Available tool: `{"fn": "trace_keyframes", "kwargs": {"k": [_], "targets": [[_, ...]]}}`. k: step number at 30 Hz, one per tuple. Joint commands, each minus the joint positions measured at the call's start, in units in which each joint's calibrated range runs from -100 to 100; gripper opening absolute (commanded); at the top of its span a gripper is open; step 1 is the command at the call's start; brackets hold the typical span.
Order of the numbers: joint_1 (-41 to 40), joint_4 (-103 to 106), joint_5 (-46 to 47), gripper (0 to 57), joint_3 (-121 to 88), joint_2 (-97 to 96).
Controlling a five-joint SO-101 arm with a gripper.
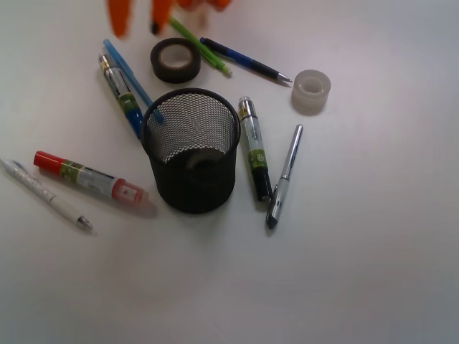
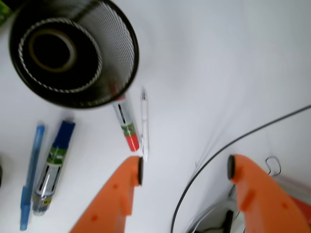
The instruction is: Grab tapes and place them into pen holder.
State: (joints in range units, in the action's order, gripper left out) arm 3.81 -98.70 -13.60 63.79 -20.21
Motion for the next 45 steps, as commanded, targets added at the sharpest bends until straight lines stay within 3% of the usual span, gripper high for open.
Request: {"fn": "trace_keyframes", "kwargs": {"k": [1, 6, 11, 15, 28, 39, 45], "targets": [[4.8, -1.0, 0.0, 20.5, -16.9, 10.2], [8.3, 3.8, -2.8, 20.4, -58.5, 26.6], [5.4, 23.7, -2.7, 20.4, -95.6, 47.5], [2.9, 30.2, 1.2, 20.6, -110.6, 57.2], [0.3, 41.6, 9.3, 20.6, -135.3, 76.4], [2.8, 41.4, 8.1, 20.9, -139.1, 75.8], [3.3, 47.6, 7.8, 20.9, -137.0, 60.2]]}}
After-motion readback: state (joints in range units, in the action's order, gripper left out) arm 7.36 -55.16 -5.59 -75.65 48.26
